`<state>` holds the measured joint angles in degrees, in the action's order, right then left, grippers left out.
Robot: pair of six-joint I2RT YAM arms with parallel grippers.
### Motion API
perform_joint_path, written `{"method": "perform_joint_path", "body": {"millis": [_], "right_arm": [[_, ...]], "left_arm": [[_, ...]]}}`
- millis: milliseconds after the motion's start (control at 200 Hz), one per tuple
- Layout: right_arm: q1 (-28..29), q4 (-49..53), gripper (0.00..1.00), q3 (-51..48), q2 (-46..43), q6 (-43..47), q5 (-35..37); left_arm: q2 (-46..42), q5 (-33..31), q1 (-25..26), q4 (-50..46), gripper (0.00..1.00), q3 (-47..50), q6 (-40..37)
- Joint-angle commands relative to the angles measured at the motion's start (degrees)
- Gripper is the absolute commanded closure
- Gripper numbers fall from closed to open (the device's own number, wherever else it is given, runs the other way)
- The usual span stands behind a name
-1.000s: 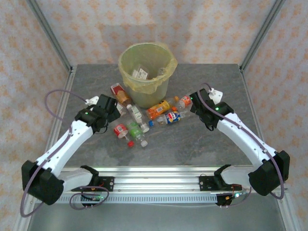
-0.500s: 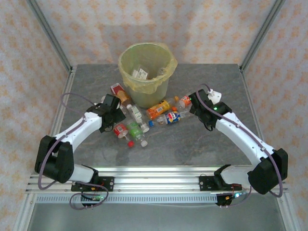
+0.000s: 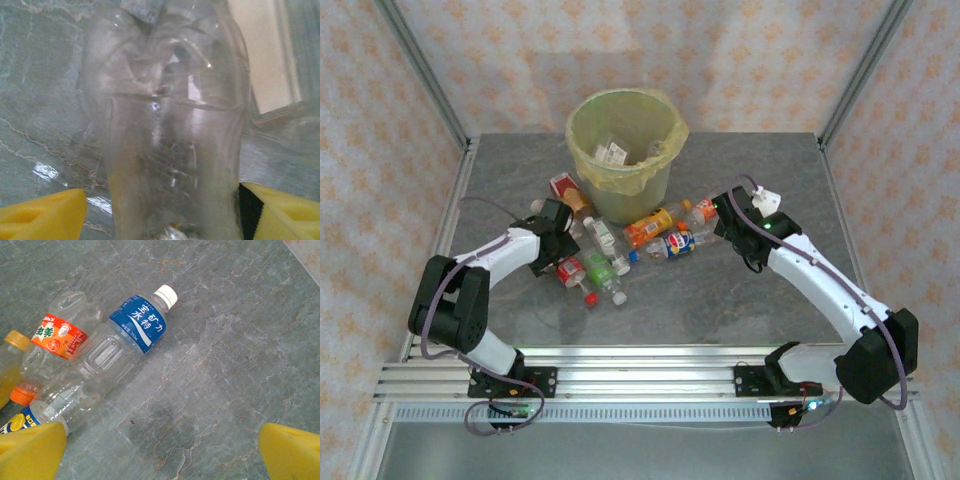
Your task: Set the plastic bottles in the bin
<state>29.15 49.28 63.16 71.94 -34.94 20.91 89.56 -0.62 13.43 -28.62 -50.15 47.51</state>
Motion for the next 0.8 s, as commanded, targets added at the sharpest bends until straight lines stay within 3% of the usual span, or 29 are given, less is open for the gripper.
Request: {"method": "perform_joint_path", "body": {"millis": [0,125,460,656,796], "right_arm": [[-0.23,1.0,0.01,-0.58,-1.09,-0.83,0.28],[-0.23,0.91,0.01,-0.4,-0.84,-0.75,0.3],[-0.25,0.91,0.01,-0.14,-0.56,-0.74,0.28],[-0.24,0.98,0.01,-0.31,-0.96,-0.75,0.37],[-0.24,0.65,0.01,-0.51,-1.31,-0.75,0.37]], "left_arm": [[0.89,-1.21,-0.58,1.17,0.24,1.02,-0.1],[1.56,-1.55,-0.61,1.33,0.26,1.52,0.22],[-0.46,-3.16,-1.83,-0.92,0.51,2.32,0.67],[-6.35,-5.93,-1.96,-5.49,0.63,0.27,-0.71],[-14.28,-8.56,-1.92,-7.86,0.64,-1.53,-2.44]]}}
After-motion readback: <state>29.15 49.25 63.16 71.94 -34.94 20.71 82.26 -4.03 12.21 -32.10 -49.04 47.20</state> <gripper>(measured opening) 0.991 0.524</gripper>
